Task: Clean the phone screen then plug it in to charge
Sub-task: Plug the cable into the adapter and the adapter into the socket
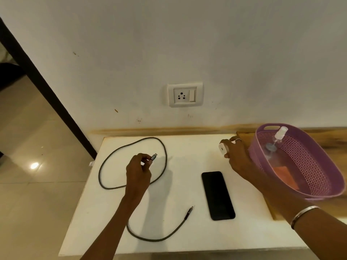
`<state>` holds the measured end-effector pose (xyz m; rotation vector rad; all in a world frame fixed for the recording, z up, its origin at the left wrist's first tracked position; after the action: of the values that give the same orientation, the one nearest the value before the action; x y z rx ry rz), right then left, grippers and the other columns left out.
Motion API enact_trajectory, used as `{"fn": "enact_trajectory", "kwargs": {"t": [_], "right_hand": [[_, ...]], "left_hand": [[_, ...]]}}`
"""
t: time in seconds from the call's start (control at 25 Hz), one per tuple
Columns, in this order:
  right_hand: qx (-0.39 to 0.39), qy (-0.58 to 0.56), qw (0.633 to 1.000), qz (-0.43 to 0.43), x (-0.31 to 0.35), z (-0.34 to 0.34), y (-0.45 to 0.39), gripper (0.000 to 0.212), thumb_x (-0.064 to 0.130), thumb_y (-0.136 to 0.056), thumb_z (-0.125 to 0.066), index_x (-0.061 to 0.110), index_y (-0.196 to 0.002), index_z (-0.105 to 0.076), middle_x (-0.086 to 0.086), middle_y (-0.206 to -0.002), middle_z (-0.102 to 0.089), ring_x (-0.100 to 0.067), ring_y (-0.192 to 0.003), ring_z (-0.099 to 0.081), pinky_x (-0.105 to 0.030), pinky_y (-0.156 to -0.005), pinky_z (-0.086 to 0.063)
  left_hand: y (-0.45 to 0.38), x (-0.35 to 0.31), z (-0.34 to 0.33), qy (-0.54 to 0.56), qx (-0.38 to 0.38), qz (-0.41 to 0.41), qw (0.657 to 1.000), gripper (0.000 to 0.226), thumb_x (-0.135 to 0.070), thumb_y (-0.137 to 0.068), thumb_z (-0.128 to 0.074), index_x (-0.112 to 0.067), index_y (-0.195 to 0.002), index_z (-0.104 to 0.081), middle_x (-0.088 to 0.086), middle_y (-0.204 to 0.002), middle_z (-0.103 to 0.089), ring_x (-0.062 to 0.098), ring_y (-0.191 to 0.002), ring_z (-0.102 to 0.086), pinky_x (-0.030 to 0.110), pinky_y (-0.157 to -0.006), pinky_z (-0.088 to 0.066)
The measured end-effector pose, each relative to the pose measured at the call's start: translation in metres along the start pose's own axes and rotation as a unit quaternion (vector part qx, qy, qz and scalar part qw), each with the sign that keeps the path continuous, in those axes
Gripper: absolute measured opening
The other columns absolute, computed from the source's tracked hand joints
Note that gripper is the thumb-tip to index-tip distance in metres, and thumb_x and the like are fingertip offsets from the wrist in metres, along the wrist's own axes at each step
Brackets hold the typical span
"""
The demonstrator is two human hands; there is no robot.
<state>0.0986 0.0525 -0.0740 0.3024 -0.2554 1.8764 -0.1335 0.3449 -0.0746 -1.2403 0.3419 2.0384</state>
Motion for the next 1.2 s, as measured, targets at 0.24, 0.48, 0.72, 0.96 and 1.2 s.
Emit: {"fn": "enact_trajectory", "kwargs": {"t": [0.24, 0.48, 0.72, 0.96, 1.2], "right_hand": [[-0.037, -0.056, 0.99, 0.125, 0.067, 0.105, 0.045, 0.051, -0.008, -0.081, -0.058, 0.03, -0.116, -0.055, 0.008, -0.112, -0.06, 0.004, -0.073, -0.059, -0.022, -0.064, -0.049], [-0.059, -0.1, 0.974, 0.197, 0.126, 0.165, 0.088, 0.051, 0.008, -0.082, -0.065, 0.039, -0.121, -0.053, 0.006, -0.115, -0.058, -0.017, -0.095, -0.057, -0.022, -0.074, -0.04], [-0.006, -0.052, 0.981, 0.186, 0.152, 0.177, 0.117, 0.061, 0.004, -0.084, -0.057, 0.04, -0.132, -0.044, 0.002, -0.124, -0.052, -0.019, -0.102, -0.05, -0.031, -0.085, -0.05], [-0.001, -0.036, 0.981, 0.191, 0.172, 0.199, 0.126, 0.057, 0.012, -0.088, -0.059, 0.037, -0.136, -0.041, -0.003, -0.127, -0.053, -0.022, -0.108, -0.051, -0.031, -0.089, -0.049], [-0.013, -0.061, 0.981, 0.184, 0.172, 0.211, 0.124, 0.057, 0.01, -0.088, -0.06, 0.037, -0.136, -0.044, -0.002, -0.127, -0.052, -0.021, -0.109, -0.048, -0.029, -0.089, -0.047]], "left_hand": [[-0.012, -0.104, 0.057, 0.022, -0.027, -0.088, 0.996, 0.013, -0.006, -0.092, -0.061, -0.016, -0.092, -0.07, -0.01, -0.077, -0.066, 0.004, -0.053, -0.051, 0.01, -0.054, -0.04], [0.014, -0.214, 0.089, 0.062, 0.017, -0.221, 0.973, 0.012, -0.003, -0.084, -0.071, -0.013, -0.086, -0.077, -0.007, -0.078, -0.074, 0.008, -0.071, -0.062, 0.011, -0.063, -0.044], [0.04, -0.267, 0.085, 0.03, 0.052, -0.276, 0.959, 0.02, 0.003, -0.078, -0.075, -0.017, -0.079, -0.077, -0.012, -0.075, -0.071, 0.0, -0.074, -0.062, 0.008, -0.069, -0.042], [0.044, -0.287, 0.082, -0.065, 0.091, -0.266, 0.957, 0.012, -0.004, -0.085, -0.069, -0.014, -0.088, -0.076, -0.001, -0.087, -0.073, 0.014, -0.083, -0.063, 0.025, -0.077, -0.048], [0.044, -0.31, 0.084, -0.077, 0.085, -0.274, 0.955, 0.012, -0.007, -0.088, -0.067, -0.009, -0.094, -0.077, 0.004, -0.095, -0.073, 0.018, -0.093, -0.064, 0.019, -0.08, -0.044]]}}
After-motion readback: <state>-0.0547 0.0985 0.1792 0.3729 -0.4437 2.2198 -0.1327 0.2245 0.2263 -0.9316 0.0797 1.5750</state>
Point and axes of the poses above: each hand's wrist, its own y-axis away from the middle knuckle, its own z-axis out of the back of the hand, x = y × z, the point moved 9 cm from there along -y, towards the middle knuckle
